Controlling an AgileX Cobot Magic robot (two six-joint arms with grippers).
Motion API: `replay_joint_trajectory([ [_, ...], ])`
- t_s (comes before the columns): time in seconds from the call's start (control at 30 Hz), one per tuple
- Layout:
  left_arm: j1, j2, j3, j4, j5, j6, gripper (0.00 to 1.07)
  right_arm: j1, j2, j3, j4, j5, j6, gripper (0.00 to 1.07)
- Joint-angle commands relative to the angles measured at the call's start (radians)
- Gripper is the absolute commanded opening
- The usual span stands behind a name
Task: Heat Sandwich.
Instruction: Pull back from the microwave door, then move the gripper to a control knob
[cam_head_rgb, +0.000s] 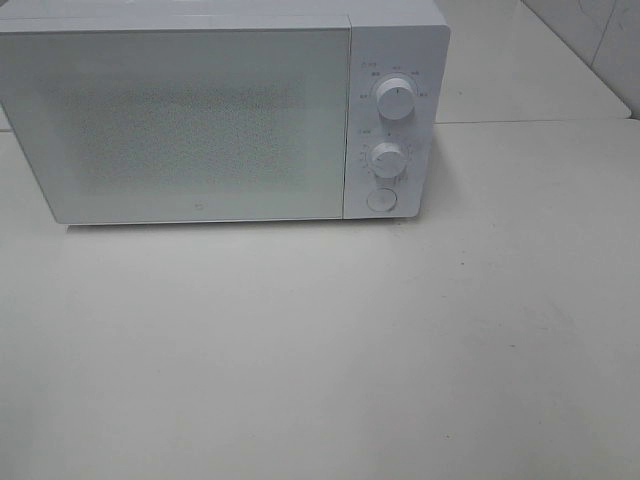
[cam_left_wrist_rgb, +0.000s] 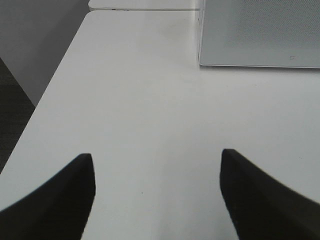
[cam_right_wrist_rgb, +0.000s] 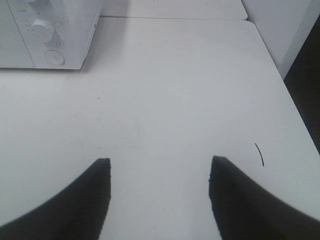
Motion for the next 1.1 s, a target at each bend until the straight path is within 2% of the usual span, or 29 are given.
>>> replay_joint_trajectory([
  [0.03, -0.007, -0.023, 0.002, 0.003, -0.017, -0.007, 0.68, 0.002, -0.023, 0.001, 0.000, -0.012, 0.005, 0.58],
  [0.37, -0.007, -0.023, 0.002, 0.003, -0.017, -0.007, 0.68, 0.002, -0.023, 0.001, -0.005, -0.012, 0.006, 0.58],
  [0.5, -0.007, -0.023, 0.002, 0.003, -0.017, -0.007, 0.68, 0.002, -0.023, 0.001, -0.002, -0.012, 0.006, 0.65],
  [0.53, -0.007, -0.023, 0.002, 0.003, -0.017, -0.007, 0.68, 0.002, -0.023, 0.001, -0.002, -0.012, 0.006, 0.72],
  [0.63, -0.007, -0.023, 0.002, 0.003, -0.017, -0.007, 0.68, 0.002, -0.023, 0.001, -0.002, -0.013, 0.006, 0.78],
  [0.83, -0.007, -0.023, 0.002, 0.003, -0.017, -0.007, 0.68, 0.002, -0.023, -0.014, -0.002, -0.034, 0.006, 0.75],
  [0.93, -0.007, -0.023, 0.002, 0.003, -0.017, -0.007, 0.68, 0.002, -0.023, -0.026, -0.004, -0.106, 0.006, 0.75],
  [1.1, -0.007, -0.023, 0.002, 0.003, -0.017, -0.007, 0.68, 0.002, -0.023, 0.013, -0.011, -0.294, 0.006, 0.75],
])
